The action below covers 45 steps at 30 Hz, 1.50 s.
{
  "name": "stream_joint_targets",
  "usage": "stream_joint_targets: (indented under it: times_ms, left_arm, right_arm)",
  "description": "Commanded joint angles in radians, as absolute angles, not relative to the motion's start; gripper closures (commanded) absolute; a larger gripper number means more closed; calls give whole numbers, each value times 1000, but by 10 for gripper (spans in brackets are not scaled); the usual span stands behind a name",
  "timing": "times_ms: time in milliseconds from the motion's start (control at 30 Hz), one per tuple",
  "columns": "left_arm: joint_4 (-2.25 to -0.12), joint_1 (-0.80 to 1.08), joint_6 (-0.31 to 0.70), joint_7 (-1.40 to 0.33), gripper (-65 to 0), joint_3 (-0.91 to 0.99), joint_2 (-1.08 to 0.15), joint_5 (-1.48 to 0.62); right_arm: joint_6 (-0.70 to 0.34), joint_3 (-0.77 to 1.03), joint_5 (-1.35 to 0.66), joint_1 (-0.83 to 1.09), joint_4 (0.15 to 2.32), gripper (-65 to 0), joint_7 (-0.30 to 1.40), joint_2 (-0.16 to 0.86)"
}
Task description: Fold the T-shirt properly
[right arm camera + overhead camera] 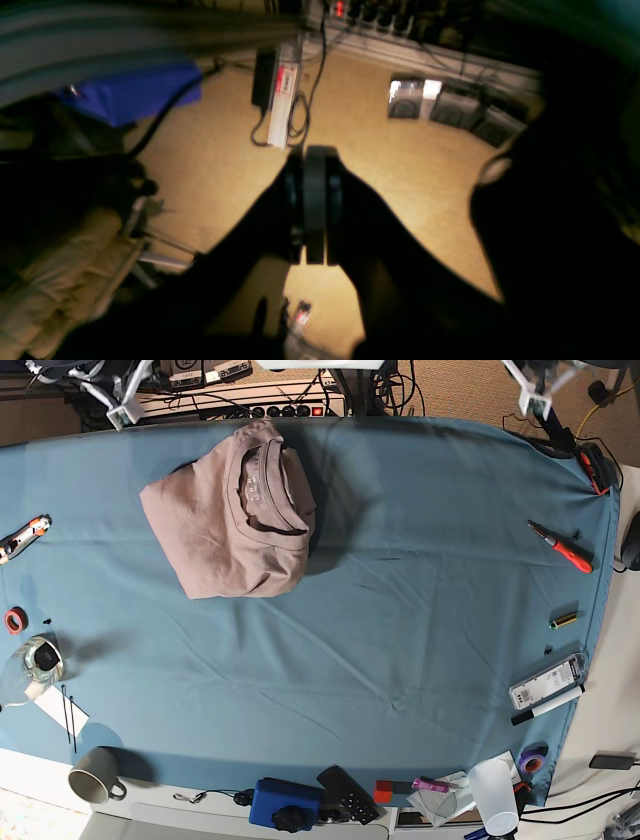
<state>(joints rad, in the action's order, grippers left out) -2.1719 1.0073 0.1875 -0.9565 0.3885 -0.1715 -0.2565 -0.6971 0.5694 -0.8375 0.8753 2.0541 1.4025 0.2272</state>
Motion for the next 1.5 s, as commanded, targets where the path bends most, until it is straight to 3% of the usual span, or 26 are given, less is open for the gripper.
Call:
stream_joint_targets:
  times_ms: [0,300,533,667,933,1133,1267,1467]
  left_arm:
    - [-2155,1022,186,-949,0,394,-175,-270]
    - [-1907,1002,187,-884,0,394,-175,-270]
    - [-1634,888,340,-744,0,394,-175,-253]
    - [-1440,793,342,-683,0,394,-175,-201]
    - [-1046,579,341,-525,0,394,-175,-175]
    - [-777,438,337,-286,0,394,-175,-56]
    - [-629,364,313,-179,0,394,-175,6]
    - [-501,295,176,-22,0,396,-149,9]
  right_arm:
    - [-698,577,-840,886,2031,0,1396,236]
    - [-698,576,-786,845,1670,0,1340,236]
    - [-698,575,-704,672,1358,0,1279,261]
    - [-698,574,-661,591,1206,0,1218,300]
    - [-698,316,-336,516,986,0,822,411]
    - [-698,57,-149,405,820,0,492,404]
    - [-572,-75,-78,315,701,0,319,377]
    - [-379,-214,28,205,521,0,122,316]
